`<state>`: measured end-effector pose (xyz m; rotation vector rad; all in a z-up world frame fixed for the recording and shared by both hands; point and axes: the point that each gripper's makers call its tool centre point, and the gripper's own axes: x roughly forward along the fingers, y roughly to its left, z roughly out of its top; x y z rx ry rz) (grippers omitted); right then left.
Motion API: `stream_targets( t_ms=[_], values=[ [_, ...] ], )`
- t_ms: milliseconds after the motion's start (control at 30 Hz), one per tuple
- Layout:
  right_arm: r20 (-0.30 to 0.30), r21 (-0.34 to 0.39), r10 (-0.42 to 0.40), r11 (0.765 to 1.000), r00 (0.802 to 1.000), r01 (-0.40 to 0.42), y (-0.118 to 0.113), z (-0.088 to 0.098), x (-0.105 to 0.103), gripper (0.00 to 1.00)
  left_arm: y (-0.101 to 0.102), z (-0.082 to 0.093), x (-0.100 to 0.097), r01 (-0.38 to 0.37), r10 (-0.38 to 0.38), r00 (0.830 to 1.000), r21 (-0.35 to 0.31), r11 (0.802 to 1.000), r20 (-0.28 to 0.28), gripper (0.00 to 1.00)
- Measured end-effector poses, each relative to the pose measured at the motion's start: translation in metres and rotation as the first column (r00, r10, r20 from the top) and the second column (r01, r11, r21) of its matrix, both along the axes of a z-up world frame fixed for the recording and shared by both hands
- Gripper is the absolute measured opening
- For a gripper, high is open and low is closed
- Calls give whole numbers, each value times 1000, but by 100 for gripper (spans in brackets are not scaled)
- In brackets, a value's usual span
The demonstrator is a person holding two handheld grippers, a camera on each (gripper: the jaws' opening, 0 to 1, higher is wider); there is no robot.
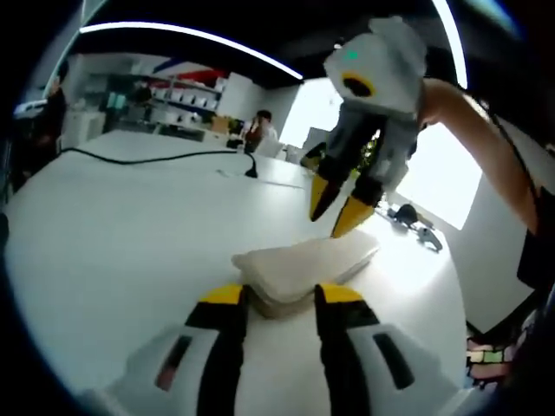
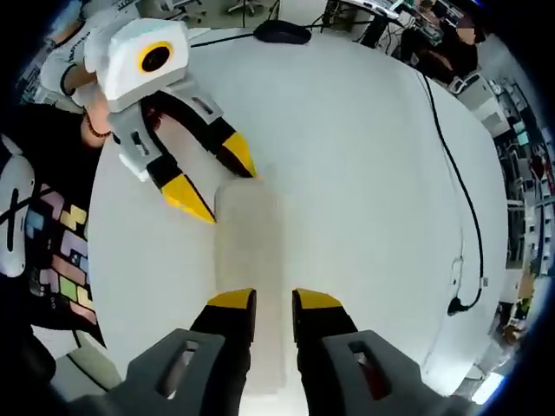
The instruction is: Arrange the utensils inside the cutlery case until each visible utensil rests in its matching compartment.
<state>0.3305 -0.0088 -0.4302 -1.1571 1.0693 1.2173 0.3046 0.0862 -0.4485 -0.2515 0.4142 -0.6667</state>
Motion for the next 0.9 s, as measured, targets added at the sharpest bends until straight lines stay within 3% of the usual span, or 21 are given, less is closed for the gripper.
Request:
stream_targets(
  t_ms=[100,200,400,600,900],
  values=[
    [-5,16,-17,1000,1000,17,-28,-1,-3,17,-1,0,-1,-2,2,1000,-1,1000,-1,33],
    [-19,-16,-29,999,999,29,-59,-5,-7,17,-1,0,0,-5,5,1000,-2,1000,-2,33],
    [-32,-14,-73,997,997,72,-90,-7,-2,17,0,-1,3,-4,4,1000,0,1000,-3,33],
    [-49,-36,-79,996,996,77,-107,-14,-6,19,1,-2,4,-3,3,1000,1,1000,-4,33],
    [-78,-27,-57,998,995,55,-107,-20,-10,20,3,-2,3,0,0,1000,0,1000,-6,33]
  ],
)
